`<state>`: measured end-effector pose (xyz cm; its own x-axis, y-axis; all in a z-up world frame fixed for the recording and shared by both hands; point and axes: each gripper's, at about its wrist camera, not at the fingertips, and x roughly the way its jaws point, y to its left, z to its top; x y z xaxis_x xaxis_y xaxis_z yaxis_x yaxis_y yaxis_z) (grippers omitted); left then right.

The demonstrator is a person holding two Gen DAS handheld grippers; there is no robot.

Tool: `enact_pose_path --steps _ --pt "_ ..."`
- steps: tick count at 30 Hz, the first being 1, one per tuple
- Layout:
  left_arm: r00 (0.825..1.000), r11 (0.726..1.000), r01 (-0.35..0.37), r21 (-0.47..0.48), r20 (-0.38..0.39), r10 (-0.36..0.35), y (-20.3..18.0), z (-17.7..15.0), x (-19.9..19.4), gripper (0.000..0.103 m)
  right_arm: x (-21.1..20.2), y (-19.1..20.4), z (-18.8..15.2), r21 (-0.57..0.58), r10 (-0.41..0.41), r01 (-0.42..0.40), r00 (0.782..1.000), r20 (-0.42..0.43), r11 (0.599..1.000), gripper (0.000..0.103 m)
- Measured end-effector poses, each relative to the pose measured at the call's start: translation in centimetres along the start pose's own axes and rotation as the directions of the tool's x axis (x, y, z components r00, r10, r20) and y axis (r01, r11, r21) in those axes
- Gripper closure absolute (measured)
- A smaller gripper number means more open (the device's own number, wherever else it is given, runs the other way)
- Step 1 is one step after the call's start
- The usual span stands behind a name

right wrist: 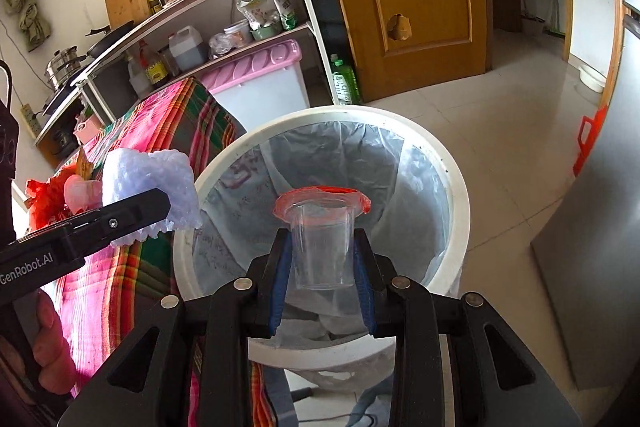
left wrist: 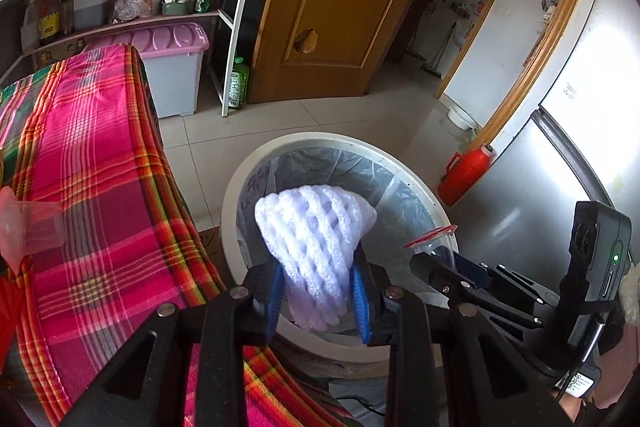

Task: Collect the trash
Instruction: 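Carry both items over the white bin and open the right tool to drop the cup, then open the left tool to drop the white foam net into the bin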

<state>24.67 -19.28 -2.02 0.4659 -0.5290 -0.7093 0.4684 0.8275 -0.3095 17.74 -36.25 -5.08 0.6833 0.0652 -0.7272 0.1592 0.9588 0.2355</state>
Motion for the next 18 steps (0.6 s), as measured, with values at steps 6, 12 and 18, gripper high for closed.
enact_pose_path --steps 6,12,18 --pt "1.000 0.999 0.018 -0.032 -0.015 -0.019 0.5 0.2 0.5 0.060 0.4 -0.2 0.0 0.007 -0.015 0.015 1.000 -0.001 1.000 0.059" --pt "1.000 0.999 0.014 -0.038 0.006 -0.014 0.9 0.2 0.1 0.057 -0.4 0.2 0.0 -0.004 -0.015 0.015 0.999 0.028 1.000 0.055" --pt "1.000 0.999 0.019 -0.035 -0.005 -0.019 0.9 0.2 0.2 0.046 -1.3 0.4 0.0 -0.010 -0.016 0.017 0.998 0.052 1.000 0.054"
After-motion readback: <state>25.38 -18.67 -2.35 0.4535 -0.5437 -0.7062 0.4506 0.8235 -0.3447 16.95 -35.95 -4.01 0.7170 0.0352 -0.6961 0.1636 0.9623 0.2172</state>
